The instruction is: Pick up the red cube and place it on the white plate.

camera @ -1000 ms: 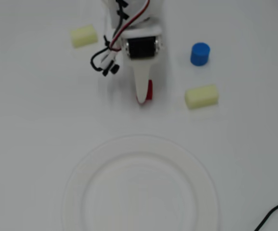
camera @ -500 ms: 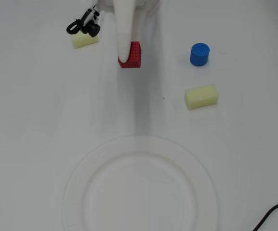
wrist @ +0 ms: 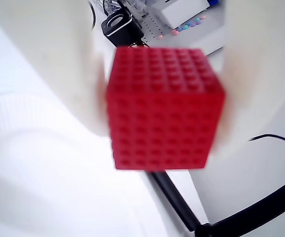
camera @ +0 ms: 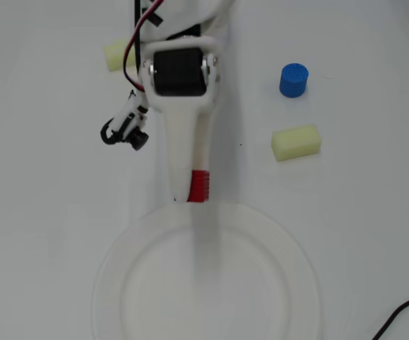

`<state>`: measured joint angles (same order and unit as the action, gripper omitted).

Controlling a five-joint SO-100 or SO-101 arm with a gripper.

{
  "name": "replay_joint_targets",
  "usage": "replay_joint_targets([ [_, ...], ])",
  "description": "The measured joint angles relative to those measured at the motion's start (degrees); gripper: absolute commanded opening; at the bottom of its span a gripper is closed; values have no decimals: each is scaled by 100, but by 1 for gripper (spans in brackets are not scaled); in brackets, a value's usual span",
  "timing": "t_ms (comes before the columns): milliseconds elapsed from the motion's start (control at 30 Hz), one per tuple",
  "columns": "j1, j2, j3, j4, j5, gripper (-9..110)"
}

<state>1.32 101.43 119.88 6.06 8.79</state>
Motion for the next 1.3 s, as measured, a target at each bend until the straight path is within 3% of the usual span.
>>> replay_joint_targets([
  [267,88,-1151,-510,-18,79,1],
  [667,53,-914,-554,984,-255,27],
  [1033,-79,861,-519,3006,-809,37],
  [1300,-79,3700,791,4500,-1187,38],
])
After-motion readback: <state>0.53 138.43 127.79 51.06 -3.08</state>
